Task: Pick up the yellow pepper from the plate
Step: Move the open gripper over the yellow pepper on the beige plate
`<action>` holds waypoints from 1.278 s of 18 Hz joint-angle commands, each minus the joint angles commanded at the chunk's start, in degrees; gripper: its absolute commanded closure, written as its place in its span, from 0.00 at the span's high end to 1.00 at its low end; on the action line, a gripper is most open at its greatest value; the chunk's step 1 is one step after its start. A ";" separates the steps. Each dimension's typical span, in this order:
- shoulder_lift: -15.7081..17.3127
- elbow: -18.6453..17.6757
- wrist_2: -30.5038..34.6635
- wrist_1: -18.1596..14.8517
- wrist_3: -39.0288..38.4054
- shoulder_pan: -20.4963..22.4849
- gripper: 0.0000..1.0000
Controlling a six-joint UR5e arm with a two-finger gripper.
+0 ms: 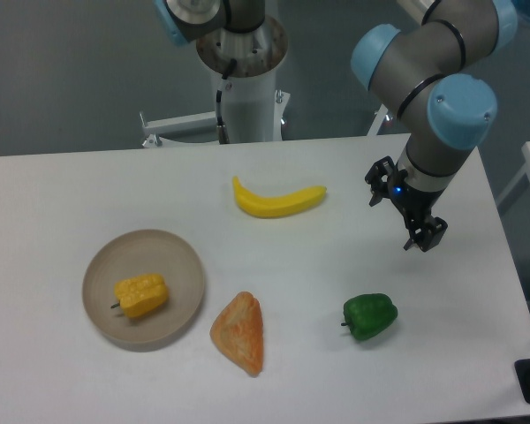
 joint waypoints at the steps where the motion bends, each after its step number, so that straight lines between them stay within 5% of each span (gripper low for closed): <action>1: 0.00 0.00 0.09 0.00 0.00 0.00 1.00; 10: 0.70 -2.01 -2.10 0.17 -6.14 -3.51 1.00; 19: 2.28 -3.77 -3.78 0.52 -22.67 -14.58 1.00; 23: 3.34 -7.11 -3.78 5.00 -26.36 -18.54 1.00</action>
